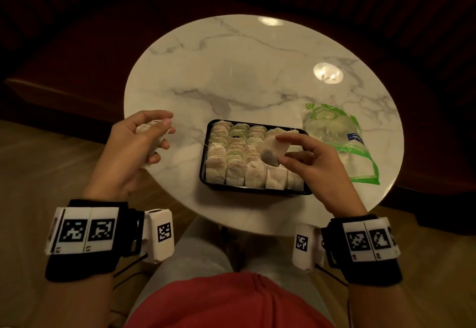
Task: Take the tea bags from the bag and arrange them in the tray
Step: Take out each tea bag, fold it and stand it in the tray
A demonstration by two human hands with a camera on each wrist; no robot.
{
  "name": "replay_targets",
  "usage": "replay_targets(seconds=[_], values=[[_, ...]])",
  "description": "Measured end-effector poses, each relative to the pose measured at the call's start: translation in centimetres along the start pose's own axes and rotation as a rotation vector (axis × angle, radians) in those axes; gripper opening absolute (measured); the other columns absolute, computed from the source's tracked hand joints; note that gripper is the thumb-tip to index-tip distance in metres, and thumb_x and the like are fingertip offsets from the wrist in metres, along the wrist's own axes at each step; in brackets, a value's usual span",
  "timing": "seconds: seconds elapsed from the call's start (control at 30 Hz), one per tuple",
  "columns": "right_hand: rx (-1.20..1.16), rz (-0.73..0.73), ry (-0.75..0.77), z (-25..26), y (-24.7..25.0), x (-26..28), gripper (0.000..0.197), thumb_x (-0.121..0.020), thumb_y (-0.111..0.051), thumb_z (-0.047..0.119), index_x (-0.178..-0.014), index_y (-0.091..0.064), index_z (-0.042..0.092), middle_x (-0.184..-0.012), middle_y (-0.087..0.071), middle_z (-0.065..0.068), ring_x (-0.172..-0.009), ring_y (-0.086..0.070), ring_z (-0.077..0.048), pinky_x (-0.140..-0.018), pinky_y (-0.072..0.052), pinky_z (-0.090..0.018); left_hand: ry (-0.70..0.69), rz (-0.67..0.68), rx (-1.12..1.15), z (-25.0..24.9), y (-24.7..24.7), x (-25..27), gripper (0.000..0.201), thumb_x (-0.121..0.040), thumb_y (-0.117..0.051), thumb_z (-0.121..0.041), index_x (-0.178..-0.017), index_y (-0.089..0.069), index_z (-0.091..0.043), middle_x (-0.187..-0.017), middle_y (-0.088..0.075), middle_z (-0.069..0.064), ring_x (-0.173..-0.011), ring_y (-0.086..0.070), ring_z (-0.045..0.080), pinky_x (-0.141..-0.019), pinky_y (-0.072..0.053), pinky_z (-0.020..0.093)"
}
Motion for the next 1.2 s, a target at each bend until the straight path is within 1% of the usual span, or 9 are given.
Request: replay_targets(seconds=[0.3,0.4,0.57,0.67,0.77,0.87,1.0,1.1,1.2], values=[[0.419,0.226,-0.086,-4.6,-4.2,-1.0,0.034,-0.088,-0.063,-0.001,-0.113,-0.068,0.023,-0.11,-0.064,0.008,-0.081,-0.064,-0.001,-0.064,-0.049,-0.01,0.097,0.047,0.075,1.3,-1.9,0.4,0.014,-0.097,-0.056,-0.011,-0.103,-0.068,-0.014,-0.081,-0.065,0.002,-0.054,-0.056,0.005,-0.036,-0.03,0.013],[0.562,0.223,-0.071,-4.9,-4.6,-1.7,0.025,-0.091,-0.063,0.009,-0.112,-0.071,0.021,-0.105,-0.065,0.001,-0.087,-0.063,-0.009,-0.077,-0.053,-0.02,0.144,0.074,0.113,1.8,-2.8,0.6,0.017,-0.1,-0.051,-0.015,-0.098,-0.068,-0.012,-0.076,-0.068,0.003,-0.055,-0.061,0.005,-0.035,-0.03,0.012],[0.791,0.212,-0.044,-4.3,-4.6,-2.1,0.023,-0.089,-0.068,0.018,-0.11,-0.074,0.025,-0.107,-0.039,0.001,-0.108,-0.044,-0.017,-0.098,-0.036,-0.025,0.212,0.123,0.241,1.8,-4.2,1.3,0.032,-0.103,-0.042,-0.031,-0.101,-0.064,-0.008,-0.077,-0.072,0.006,-0.067,-0.07,0.013,-0.035,-0.031,0.013],[0.678,0.125,0.02,-2.6,-4.5,-1.8,0.021,-0.089,-0.067,0.018,-0.108,-0.073,0.026,-0.106,-0.041,0.002,-0.102,-0.044,-0.006,-0.092,-0.035,-0.017,0.251,0.158,0.321,1.8,-5.3,1.6,0.04,-0.104,-0.038,-0.038,-0.107,-0.062,-0.006,-0.087,-0.074,0.012,-0.073,-0.072,0.018,-0.035,-0.033,0.014],[0.444,0.022,0.095,-0.1,-4.9,-1.4,0.013,-0.092,-0.064,0.027,-0.1,-0.074,0.024,-0.093,-0.051,0.006,-0.079,-0.045,0.01,-0.07,-0.034,-0.005,0.277,0.189,0.352,2.0,-6.5,2.0,0.039,-0.101,-0.043,-0.04,-0.11,-0.061,-0.007,-0.097,-0.074,0.016,-0.082,-0.073,0.022,-0.038,-0.035,0.014],[0.267,0.027,0.11,1.5,-6.1,-1.4,0.024,-0.096,-0.057,0.036,-0.089,-0.075,0.023,-0.084,-0.066,0.008,-0.069,-0.05,0.004,-0.064,-0.036,-0.016,0.239,0.22,0.296,2.0,-7.4,2.3,0.033,-0.098,-0.053,-0.027,-0.121,-0.06,-0.004,-0.104,-0.073,0.016,-0.094,-0.071,0.023,-0.04,-0.036,0.015],[0.147,-0.003,0.049,1.5,-6.2,-1.3,0.023,-0.094,-0.058,0.042,-0.076,-0.069,0.033,-0.064,-0.061,0.019,-0.059,-0.051,0.003,-0.06,-0.036,-0.018,0.146,0.274,0.185,2.1,-8.0,2.5,0.029,-0.099,-0.051,-0.013,-0.125,-0.062,-0.008,-0.088,-0.074,-0.001,-0.069,-0.061,0.012,-0.042,-0.039,0.015],[0.115,0.019,0.031,1.0,-6.4,-1.2,0.021,-0.093,-0.06,0.041,-0.082,-0.072,0.028,-0.068,-0.063,0.018,-0.065,-0.055,0.003,-0.064,-0.04,-0.02,0.095,0.295,0.128,2.2,-8.4,2.4,0.03,-0.101,-0.049,-0.014,-0.128,-0.062,-0.013,-0.116,-0.07,0.0,-0.075,-0.061,0.006,-0.046,-0.041,0.016],[0.061,0.069,0.047,0.9,-6.9,-1.2,0.021,-0.095,-0.06,0.032,-0.086,-0.074,0.02,-0.079,-0.07,0.008,-0.078,-0.064,-0.007,-0.074,-0.05,-0.025,0.058,0.359,0.112,2.2,-9.2,2.7,0.028,-0.102,-0.047,-0.016,-0.125,-0.063,-0.022,-0.125,-0.067,0.0,-0.09,-0.06,0.015,-0.047,-0.042,0.017]])
Point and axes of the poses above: each hand's wrist, its own x-axis away from the middle knuckle, its own y-axis out of the back of the hand, z = x × y, the point moved 5 cm from there along -x, towards the middle knuckle
